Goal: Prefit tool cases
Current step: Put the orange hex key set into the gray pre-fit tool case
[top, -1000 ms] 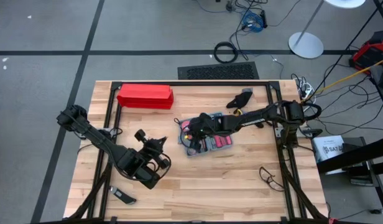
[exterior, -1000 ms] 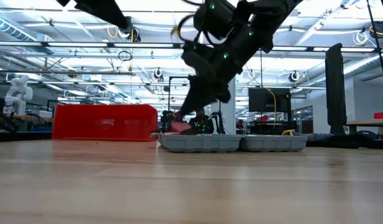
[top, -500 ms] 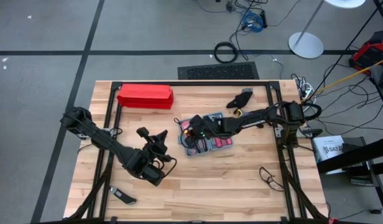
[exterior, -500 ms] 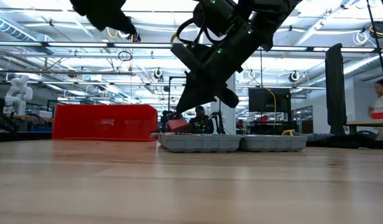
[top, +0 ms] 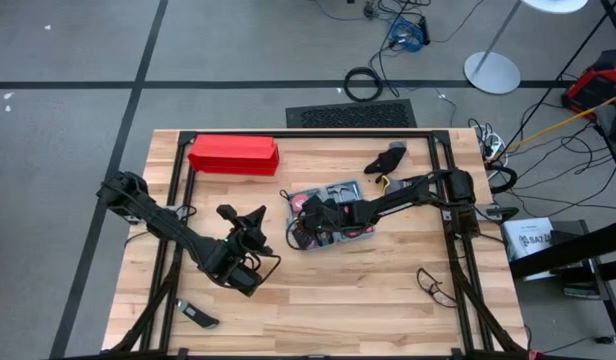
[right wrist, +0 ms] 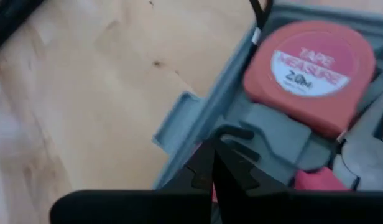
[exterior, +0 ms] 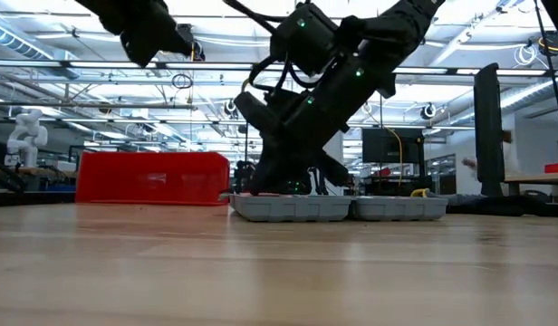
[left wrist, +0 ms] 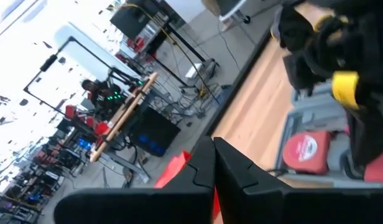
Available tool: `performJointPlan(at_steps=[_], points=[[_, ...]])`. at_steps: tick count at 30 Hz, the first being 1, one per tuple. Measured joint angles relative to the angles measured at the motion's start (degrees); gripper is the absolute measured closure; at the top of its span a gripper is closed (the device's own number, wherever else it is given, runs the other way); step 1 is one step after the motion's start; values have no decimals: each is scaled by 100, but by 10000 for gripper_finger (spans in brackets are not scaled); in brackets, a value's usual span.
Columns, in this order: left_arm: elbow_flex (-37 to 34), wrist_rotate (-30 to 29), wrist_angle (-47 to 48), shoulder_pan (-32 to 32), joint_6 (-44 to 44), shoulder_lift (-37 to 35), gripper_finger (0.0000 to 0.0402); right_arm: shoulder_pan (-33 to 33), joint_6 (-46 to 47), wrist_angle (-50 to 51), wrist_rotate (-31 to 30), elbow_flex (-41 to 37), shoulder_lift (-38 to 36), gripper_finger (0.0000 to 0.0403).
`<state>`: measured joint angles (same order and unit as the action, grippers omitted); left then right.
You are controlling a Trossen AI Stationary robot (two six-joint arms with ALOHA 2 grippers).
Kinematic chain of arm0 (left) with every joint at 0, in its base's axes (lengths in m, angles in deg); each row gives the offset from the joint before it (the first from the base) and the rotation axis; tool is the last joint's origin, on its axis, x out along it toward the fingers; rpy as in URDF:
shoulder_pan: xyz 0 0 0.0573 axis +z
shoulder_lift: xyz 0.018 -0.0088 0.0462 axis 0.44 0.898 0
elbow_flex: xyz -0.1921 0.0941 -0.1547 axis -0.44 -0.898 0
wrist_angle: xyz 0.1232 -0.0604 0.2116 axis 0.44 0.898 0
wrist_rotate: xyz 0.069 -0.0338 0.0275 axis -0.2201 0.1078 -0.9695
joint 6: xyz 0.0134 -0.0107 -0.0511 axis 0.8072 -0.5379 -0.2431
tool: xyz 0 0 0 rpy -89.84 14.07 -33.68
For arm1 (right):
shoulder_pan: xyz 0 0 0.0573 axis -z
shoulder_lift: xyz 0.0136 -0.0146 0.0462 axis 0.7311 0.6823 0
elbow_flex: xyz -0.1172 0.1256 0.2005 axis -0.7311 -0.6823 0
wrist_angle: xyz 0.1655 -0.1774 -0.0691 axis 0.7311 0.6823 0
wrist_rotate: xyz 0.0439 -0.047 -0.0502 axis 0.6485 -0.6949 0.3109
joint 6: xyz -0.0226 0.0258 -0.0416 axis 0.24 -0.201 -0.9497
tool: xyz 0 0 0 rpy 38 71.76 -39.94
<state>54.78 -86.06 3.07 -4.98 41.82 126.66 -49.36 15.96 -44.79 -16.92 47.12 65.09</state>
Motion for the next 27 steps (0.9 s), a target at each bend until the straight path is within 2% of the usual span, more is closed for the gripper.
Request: performJointPlan(at_steps=[6,11,13,16,20,23,27], points=[[-82,186,0,0,-112,0,398,-37,-594,-563,-9,64,-265,400],[-82,327,-23,4,-150,0,398,-96,-1186,22,-30,356,-448,402],[-82,654,-55,35,-151,0,398,-187,-1336,369,-44,381,-446,402],[-82,1602,-230,197,7,0,398,-297,-1501,812,-169,372,-372,402],[-193,2887,-1173,511,1211,0,398,-288,-2039,1327,-511,365,-380,403],[-356,3395,-2110,736,2183,0,398,-136,-2346,908,-78,226,-380,403],[-392,3525,-2302,1062,2551,-5,398,5,-2477,344,291,12,-380,403]])
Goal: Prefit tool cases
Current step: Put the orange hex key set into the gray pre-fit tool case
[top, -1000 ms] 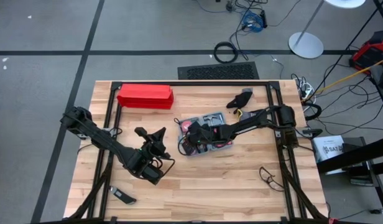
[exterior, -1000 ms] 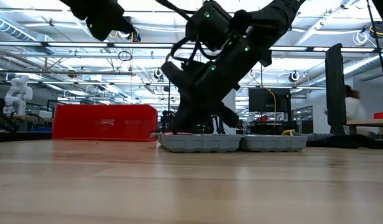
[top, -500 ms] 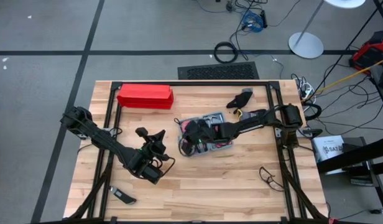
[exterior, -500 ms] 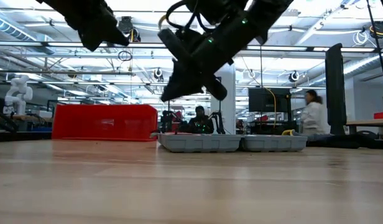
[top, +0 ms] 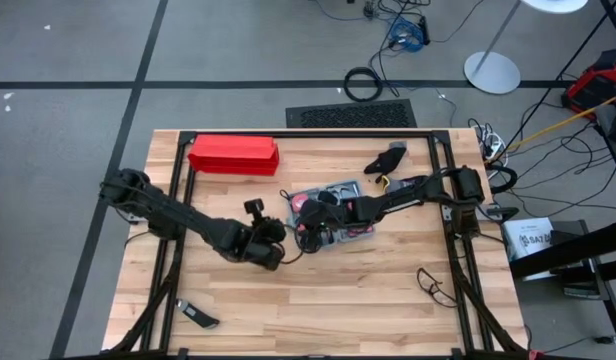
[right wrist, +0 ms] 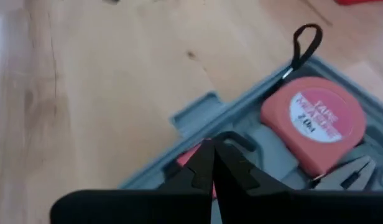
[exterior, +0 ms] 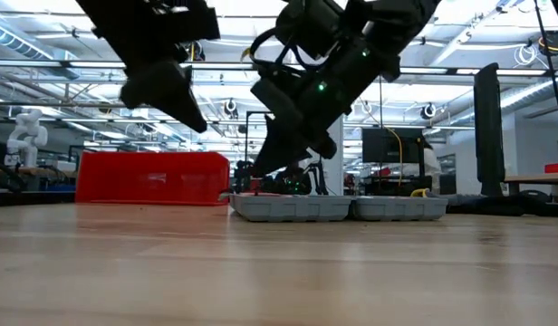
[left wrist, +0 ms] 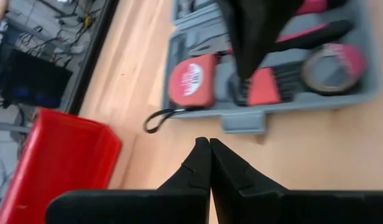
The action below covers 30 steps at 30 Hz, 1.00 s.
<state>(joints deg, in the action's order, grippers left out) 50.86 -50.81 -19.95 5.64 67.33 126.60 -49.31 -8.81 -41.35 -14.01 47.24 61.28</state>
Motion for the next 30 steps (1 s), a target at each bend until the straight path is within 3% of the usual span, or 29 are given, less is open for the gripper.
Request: performJointPlan(at_steps=[14,18,23,25,30], points=[[-4,-2,40,445,21,-51,398,286,229,-846,437,-796,93,403],[-145,972,-479,535,270,-51,398,231,267,-987,795,-866,0,403],[-721,3340,-2987,851,1017,-62,398,221,125,-708,1085,-844,-239,403],[-885,3482,-3278,1020,836,-62,400,226,33,-418,1079,-855,-349,403],[-1134,3036,-3286,1257,309,-65,400,224,-144,-284,1078,-854,-507,403]])
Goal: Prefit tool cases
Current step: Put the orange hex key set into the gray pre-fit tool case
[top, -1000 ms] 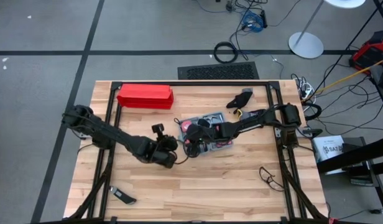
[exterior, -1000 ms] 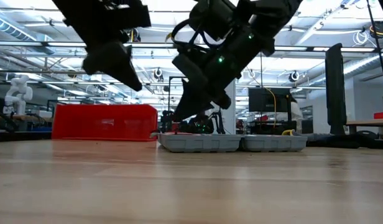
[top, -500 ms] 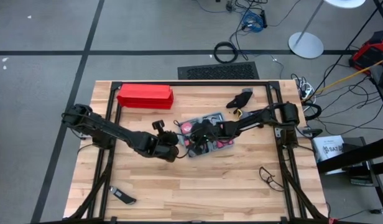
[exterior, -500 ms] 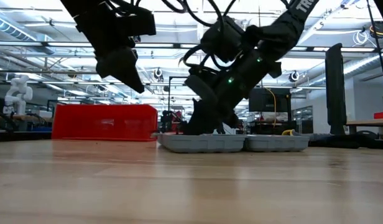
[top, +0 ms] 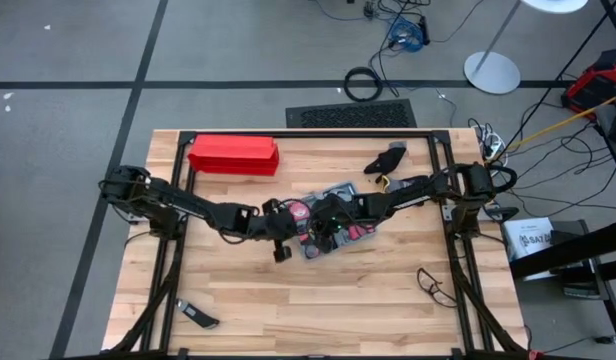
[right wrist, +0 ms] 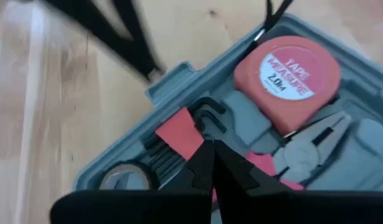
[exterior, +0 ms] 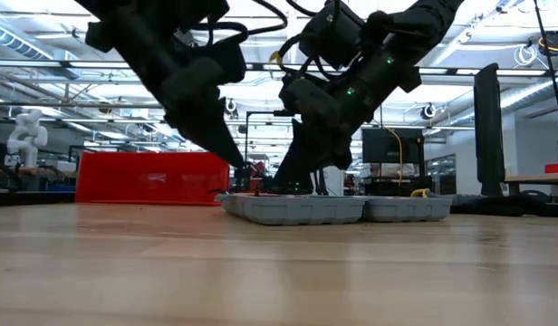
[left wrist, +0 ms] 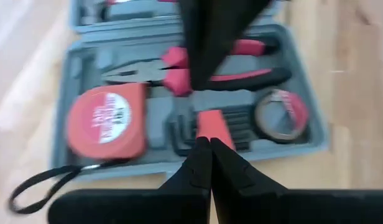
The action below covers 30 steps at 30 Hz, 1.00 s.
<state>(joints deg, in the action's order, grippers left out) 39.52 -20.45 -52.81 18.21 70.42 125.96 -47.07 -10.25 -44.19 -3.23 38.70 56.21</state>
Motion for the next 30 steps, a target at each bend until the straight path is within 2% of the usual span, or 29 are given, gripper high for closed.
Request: performJointPlan(at_steps=[2,6,9,17,30], points=[[-55,-264,-36,119,-89,0,401,-2,-67,-2,71,-1,1,403],[-107,-319,-82,401,-150,29,401,-1,-162,-283,165,1,85,403],[-141,-108,-126,562,-152,130,401,21,-204,-615,419,1,150,403],[-137,317,-492,770,-154,683,401,43,-186,-1085,573,6,389,403],[-123,324,-589,803,-126,809,401,307,-160,-1252,547,1,511,403]])
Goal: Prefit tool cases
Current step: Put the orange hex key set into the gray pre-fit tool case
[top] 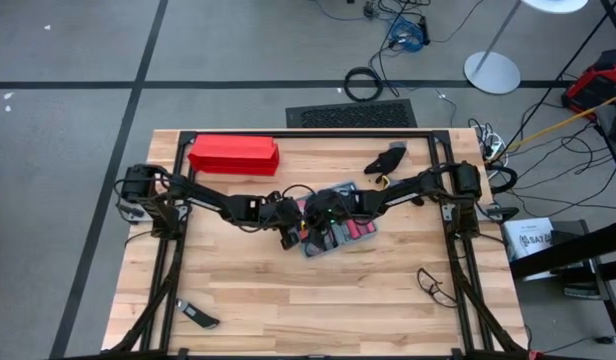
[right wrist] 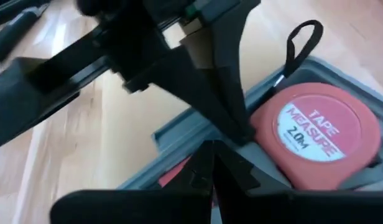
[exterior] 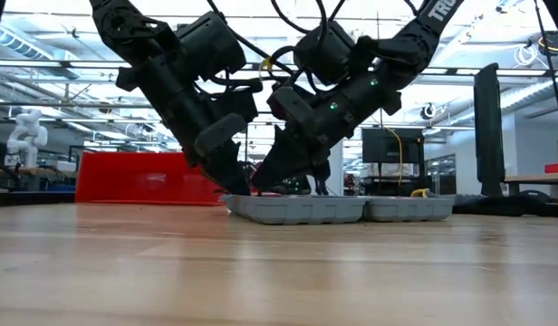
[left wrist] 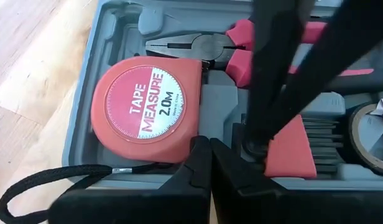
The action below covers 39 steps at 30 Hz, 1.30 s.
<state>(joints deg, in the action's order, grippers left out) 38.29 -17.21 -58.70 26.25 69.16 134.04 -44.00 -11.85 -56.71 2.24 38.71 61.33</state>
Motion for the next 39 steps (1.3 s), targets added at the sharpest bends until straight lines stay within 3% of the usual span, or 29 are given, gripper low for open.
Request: performJointPlan(at_steps=[4,13,30,39], points=[[-2,2,4,0,15,0,402,-37,34,-413,159,8,39,403],[-7,10,40,0,24,2,402,-41,210,-256,124,10,358,403],[-11,24,51,2,125,7,402,-211,345,25,102,-4,142,403],[-15,22,63,2,120,11,402,-273,336,-39,-45,22,409,403]])
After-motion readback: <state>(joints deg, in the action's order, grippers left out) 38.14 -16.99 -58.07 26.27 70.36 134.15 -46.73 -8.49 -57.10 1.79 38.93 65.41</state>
